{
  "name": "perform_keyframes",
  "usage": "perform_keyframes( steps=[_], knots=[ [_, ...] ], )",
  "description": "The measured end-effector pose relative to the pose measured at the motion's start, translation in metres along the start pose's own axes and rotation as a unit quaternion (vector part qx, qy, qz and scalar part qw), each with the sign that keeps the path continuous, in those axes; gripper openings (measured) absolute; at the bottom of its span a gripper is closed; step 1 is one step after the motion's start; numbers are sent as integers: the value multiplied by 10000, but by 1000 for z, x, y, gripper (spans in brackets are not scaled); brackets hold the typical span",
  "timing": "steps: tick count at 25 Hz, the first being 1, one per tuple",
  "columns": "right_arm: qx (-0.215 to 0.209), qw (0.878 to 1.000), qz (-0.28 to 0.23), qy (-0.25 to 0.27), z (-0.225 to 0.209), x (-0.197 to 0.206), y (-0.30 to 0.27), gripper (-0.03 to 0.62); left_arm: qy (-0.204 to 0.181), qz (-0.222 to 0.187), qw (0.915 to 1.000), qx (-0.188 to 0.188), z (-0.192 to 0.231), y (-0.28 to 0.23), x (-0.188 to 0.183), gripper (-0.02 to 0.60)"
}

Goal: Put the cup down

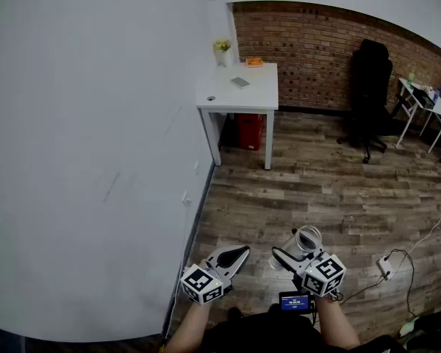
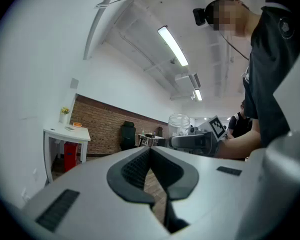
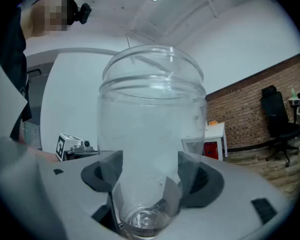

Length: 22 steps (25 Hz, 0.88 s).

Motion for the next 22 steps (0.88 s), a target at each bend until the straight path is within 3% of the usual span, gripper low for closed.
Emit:
perform_keyframes(
  steps=[22],
  knots=[
    [-69, 10000, -22, -68, -14, -3, 5, 354, -46, 113, 9999, 14, -6, -16, 1, 9]
  ],
)
Point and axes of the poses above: the fingertips, and each gripper's own axes: y backward along the fingers, z to its left, x out of its underside, the point moved 3 cm from there along y, backward along the fingers, and after that the axes turned 2 degrees about y, right-handed, at the moved point
